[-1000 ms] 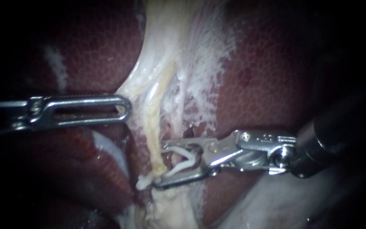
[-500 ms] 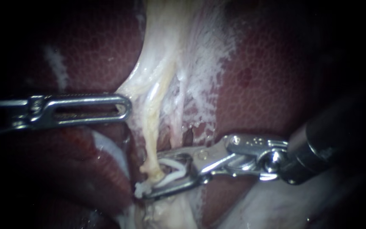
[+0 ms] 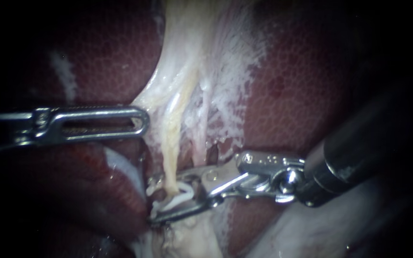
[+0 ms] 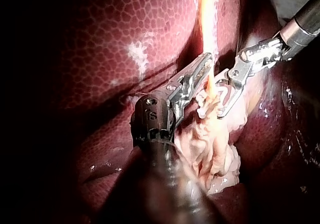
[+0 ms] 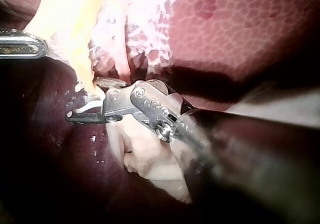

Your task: Clipping second clip left tube

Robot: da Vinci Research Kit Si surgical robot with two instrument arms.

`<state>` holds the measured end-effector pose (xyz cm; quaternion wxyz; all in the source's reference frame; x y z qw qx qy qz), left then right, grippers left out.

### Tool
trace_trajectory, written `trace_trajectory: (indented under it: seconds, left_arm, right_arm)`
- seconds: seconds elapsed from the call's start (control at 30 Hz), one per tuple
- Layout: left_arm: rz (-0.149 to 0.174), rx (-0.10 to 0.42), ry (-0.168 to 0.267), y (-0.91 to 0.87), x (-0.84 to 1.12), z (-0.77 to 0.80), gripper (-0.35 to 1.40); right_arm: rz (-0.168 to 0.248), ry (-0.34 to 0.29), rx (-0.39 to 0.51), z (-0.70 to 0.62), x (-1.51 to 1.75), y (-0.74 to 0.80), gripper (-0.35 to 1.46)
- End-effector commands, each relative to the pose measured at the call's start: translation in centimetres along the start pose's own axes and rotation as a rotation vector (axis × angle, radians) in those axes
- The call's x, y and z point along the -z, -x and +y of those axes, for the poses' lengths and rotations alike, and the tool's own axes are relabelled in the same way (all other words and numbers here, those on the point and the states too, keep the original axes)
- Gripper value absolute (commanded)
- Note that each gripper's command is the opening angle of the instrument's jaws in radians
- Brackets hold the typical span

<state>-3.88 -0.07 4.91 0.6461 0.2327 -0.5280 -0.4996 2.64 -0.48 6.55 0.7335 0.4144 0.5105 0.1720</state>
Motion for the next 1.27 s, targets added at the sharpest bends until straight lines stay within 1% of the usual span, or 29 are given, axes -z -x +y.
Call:
trace_trajectory:
  seconds: [0.03, 0.13, 0.2, 0.23, 0.27, 0.37, 0.4, 0.53, 0.7, 1.27]
  left_arm:
    - [0.0, 0.0, 0.0, 0.0, 0.0, 0.0, -0.35]
    - [0.0, 0.0, 0.001, 0.0, 0.0, 0.0, -0.35]
    - [0.0, 0.0, 0.001, 0.0, 0.0, 0.0, -0.35]
    - [0.0, 0.0, 0.001, 0.0, 0.0, 0.0, -0.35]
    - [0.0, 0.0, 0.001, 0.0, 0.0, 0.0, -0.35]
    - [0.0, 0.0, 0.001, 0.0, 0.0, 0.0, -0.35]
    - [0.0, 0.0, 0.001, 0.0, 0.0, 0.0, -0.35]
    - [0.0, 0.0, 0.0, 0.0, 0.0, 0.0, -0.35]
    - [0.0, 0.0, 0.0, 0.0, 0.0, 0.01, -0.35]
    - [0.0, -0.001, 0.001, 0.0, -0.02, 0.01, -0.35]
  right_arm:
    - [0.0, 0.0, 0.0, 0.0, 0.01, -0.01, 0.42]
    - [0.001, 0.0, -0.012, 0.01, 0.01, -0.02, 0.38]
    - [0.001, -0.002, -0.036, 0.01, 0.01, -0.02, 0.31]
    - [0.002, -0.002, -0.054, 0.02, 0.02, -0.02, 0.22]
    - [0.003, 0.0, -0.084, 0.03, 0.02, -0.03, 0.06]
    - [0.012, 0.018, -0.122, 0.07, 0.06, -0.06, -0.29]
    - [0.015, 0.024, -0.13, 0.09, 0.07, -0.08, -0.35]
    - [0.022, 0.043, -0.137, 0.15, 0.15, -0.15, -0.35]
    - [-0.001, 0.052, -0.136, 0.15, 0.12, -0.11, -0.35]
    - [-0.001, 0.055, -0.139, 0.16, 0.11, -0.07, -0.35]
